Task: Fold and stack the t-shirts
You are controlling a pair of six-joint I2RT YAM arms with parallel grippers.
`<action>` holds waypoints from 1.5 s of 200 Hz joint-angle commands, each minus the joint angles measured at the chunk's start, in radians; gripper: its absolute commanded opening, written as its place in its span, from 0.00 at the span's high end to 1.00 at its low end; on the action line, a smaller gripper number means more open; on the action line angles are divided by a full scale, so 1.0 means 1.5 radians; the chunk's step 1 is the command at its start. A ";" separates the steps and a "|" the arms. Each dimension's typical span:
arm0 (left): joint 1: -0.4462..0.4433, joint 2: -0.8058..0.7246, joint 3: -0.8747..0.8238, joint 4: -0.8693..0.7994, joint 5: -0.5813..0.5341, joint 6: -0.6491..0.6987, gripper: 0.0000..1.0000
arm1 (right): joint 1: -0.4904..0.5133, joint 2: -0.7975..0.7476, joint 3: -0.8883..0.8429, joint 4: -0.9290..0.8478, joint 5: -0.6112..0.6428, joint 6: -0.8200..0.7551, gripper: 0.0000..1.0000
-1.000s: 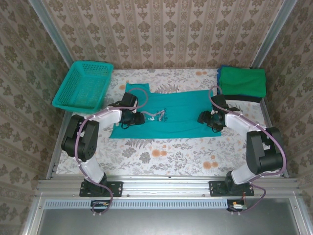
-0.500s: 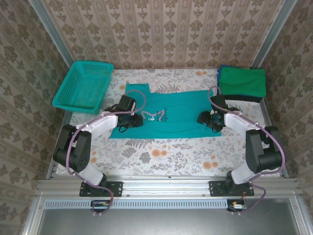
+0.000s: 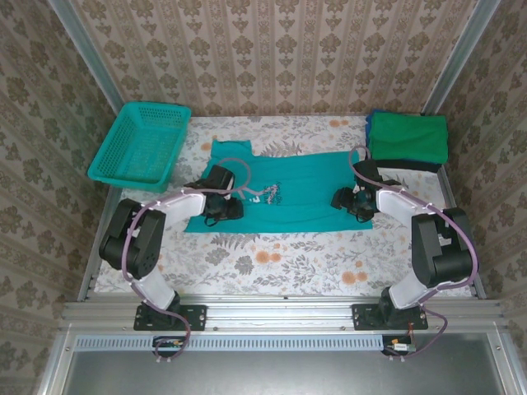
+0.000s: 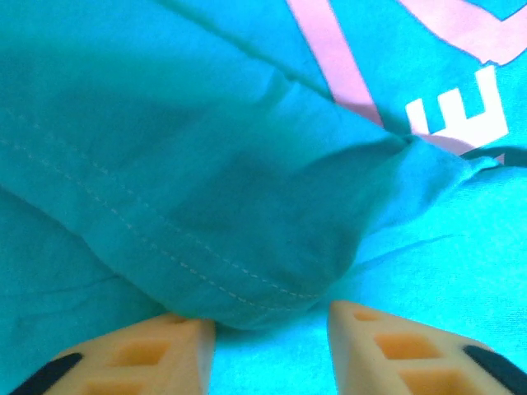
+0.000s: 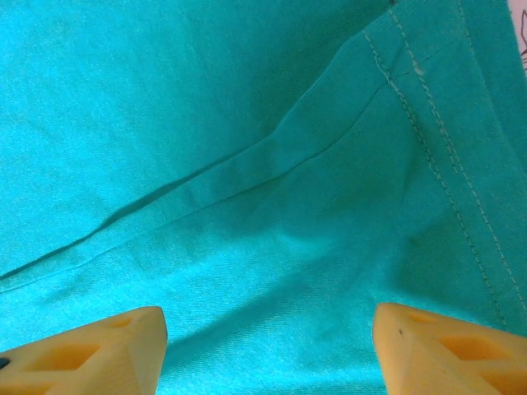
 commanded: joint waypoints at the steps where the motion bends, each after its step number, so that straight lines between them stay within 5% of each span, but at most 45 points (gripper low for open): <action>1: 0.006 0.010 0.037 -0.018 -0.008 0.013 0.65 | 0.001 -0.014 0.001 0.005 -0.010 -0.012 0.31; 100: 0.007 0.115 0.218 -0.118 -0.030 0.115 0.98 | 0.000 -0.002 -0.003 0.015 -0.015 -0.015 0.31; 161: -0.008 0.247 0.390 -0.213 -0.041 0.227 1.00 | -0.001 0.003 -0.002 0.013 -0.013 -0.017 0.30; 206: -0.006 0.267 0.425 -0.236 -0.061 0.242 0.49 | -0.001 -0.005 0.005 0.000 -0.010 -0.017 0.30; 256: 0.016 0.138 0.350 -0.226 -0.111 0.230 0.16 | 0.044 -0.053 0.008 -0.027 0.064 -0.010 0.30; 265: 0.025 0.099 0.312 -0.214 -0.113 0.223 0.01 | 0.060 -0.055 0.012 -0.033 0.079 -0.007 0.30; 300: 0.048 -0.040 0.120 -0.139 -0.104 0.165 0.00 | 0.128 -0.040 0.025 -0.013 0.098 0.003 0.31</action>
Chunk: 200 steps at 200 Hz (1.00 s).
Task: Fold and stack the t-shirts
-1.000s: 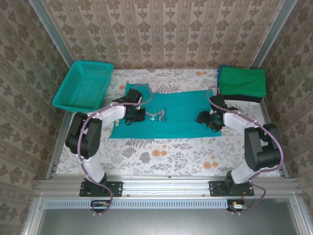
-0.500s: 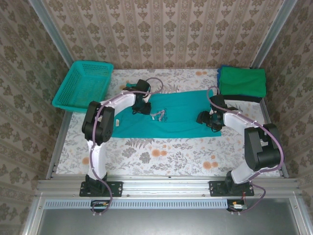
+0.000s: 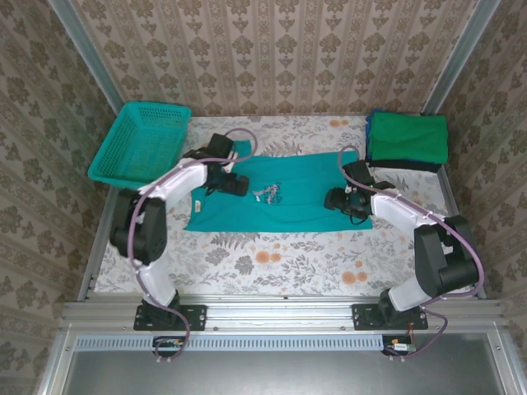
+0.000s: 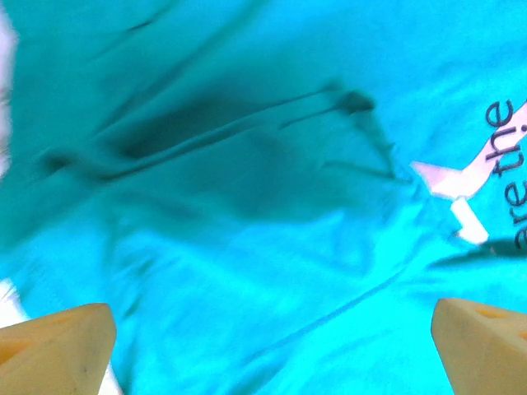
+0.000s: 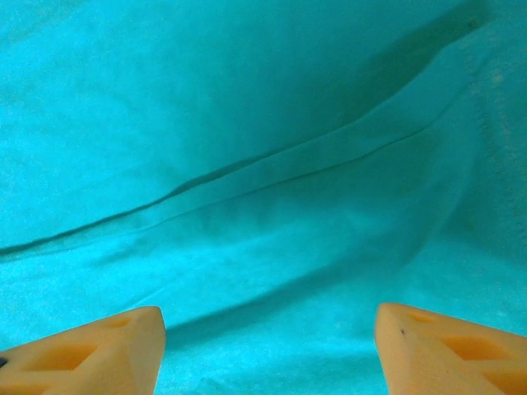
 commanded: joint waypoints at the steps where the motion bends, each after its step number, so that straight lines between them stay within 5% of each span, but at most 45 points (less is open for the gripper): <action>1: 0.009 -0.072 -0.106 0.045 -0.005 -0.051 0.00 | 0.039 0.006 0.025 -0.008 0.037 0.012 0.31; 61: 0.033 -0.149 -0.379 0.136 0.065 -0.179 0.00 | 0.040 0.092 0.064 -0.054 0.079 0.018 0.30; 131: 0.106 -0.320 -0.497 0.108 0.084 -0.244 0.00 | -0.034 0.031 -0.046 -0.020 0.008 0.055 0.28; 200: 0.094 -0.391 -0.384 0.074 0.067 -0.168 0.00 | -0.031 -0.022 -0.081 -0.018 -0.004 0.054 0.33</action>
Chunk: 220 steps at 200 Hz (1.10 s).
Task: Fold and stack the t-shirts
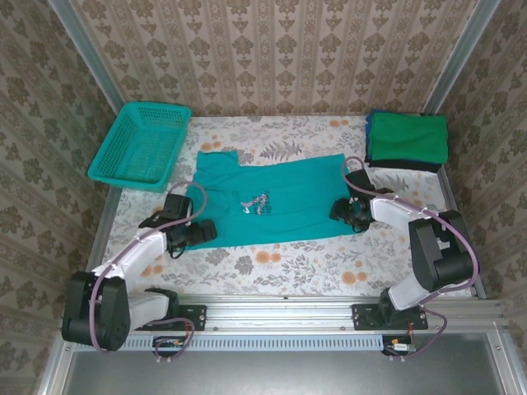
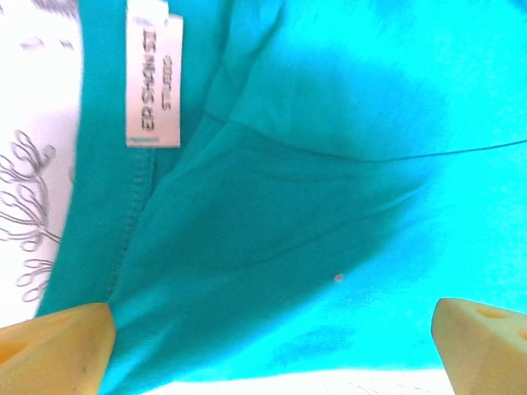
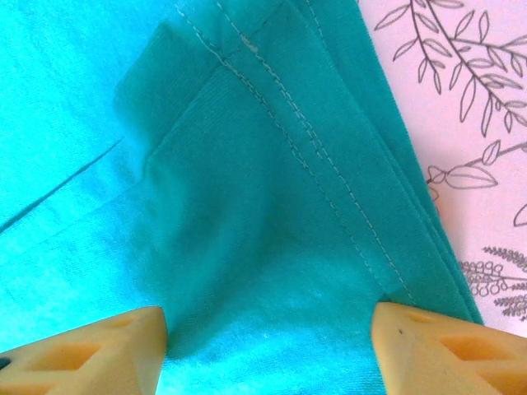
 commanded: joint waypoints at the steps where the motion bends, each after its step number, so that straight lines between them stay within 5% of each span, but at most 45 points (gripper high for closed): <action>1: -0.023 -0.001 0.086 0.000 0.005 0.055 0.00 | 0.003 -0.047 -0.021 -0.017 -0.008 0.006 0.33; 26: -0.095 0.124 0.208 0.012 0.005 0.105 0.01 | 0.005 -0.096 -0.031 -0.005 0.004 0.004 0.33; 59: -0.105 0.309 0.323 0.066 0.100 0.101 0.33 | 0.005 -0.125 -0.026 -0.006 0.010 -0.001 0.32; 77: -0.115 0.380 0.376 0.066 0.106 0.105 0.38 | 0.003 -0.128 -0.026 -0.005 0.012 -0.004 0.32; 153: -0.123 0.508 0.486 0.009 0.068 0.142 0.74 | 0.001 -0.125 -0.040 0.007 0.014 -0.016 0.32; 220: -0.129 0.499 0.476 -0.024 -0.033 0.135 0.51 | 0.000 -0.107 -0.040 0.018 0.001 -0.022 0.32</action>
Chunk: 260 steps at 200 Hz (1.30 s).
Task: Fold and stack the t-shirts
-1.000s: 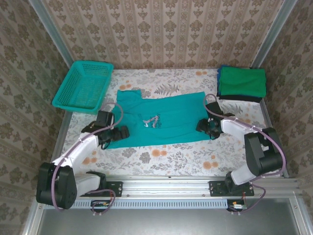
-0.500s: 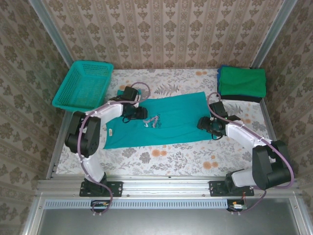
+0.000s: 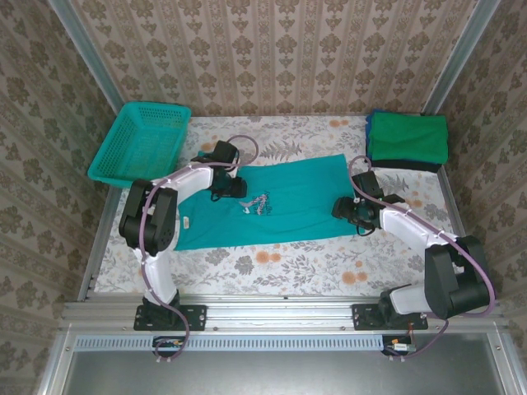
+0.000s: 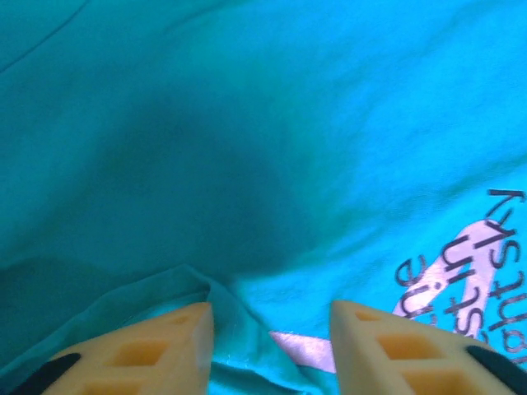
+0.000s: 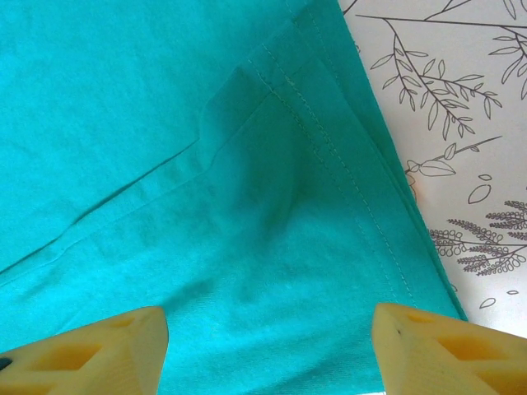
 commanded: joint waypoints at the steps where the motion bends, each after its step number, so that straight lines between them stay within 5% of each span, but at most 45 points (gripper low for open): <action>1: -0.004 -0.007 -0.007 -0.025 -0.047 -0.002 0.51 | -0.001 0.011 -0.008 0.016 -0.003 -0.013 0.32; 45: -0.004 0.013 -0.007 -0.014 -0.032 -0.006 0.52 | -0.002 0.029 -0.006 0.021 -0.005 -0.013 0.32; 110: -0.030 0.032 0.031 -0.030 -0.015 0.009 0.99 | -0.002 0.030 -0.007 0.022 -0.006 -0.015 0.31; 139: -0.048 0.024 0.073 -0.057 -0.053 0.045 1.00 | -0.001 0.024 -0.005 0.016 -0.005 -0.018 0.31; 175: -0.056 0.082 0.126 -0.106 -0.091 0.065 0.85 | -0.002 0.030 0.020 0.012 -0.007 -0.024 0.29; 209: -0.040 0.082 0.122 -0.107 -0.101 0.065 0.53 | -0.002 0.054 0.078 -0.005 0.002 -0.044 0.27; 260: 0.031 0.027 0.140 -0.090 -0.077 0.094 0.36 | -0.045 0.189 0.237 -0.025 0.029 -0.081 0.26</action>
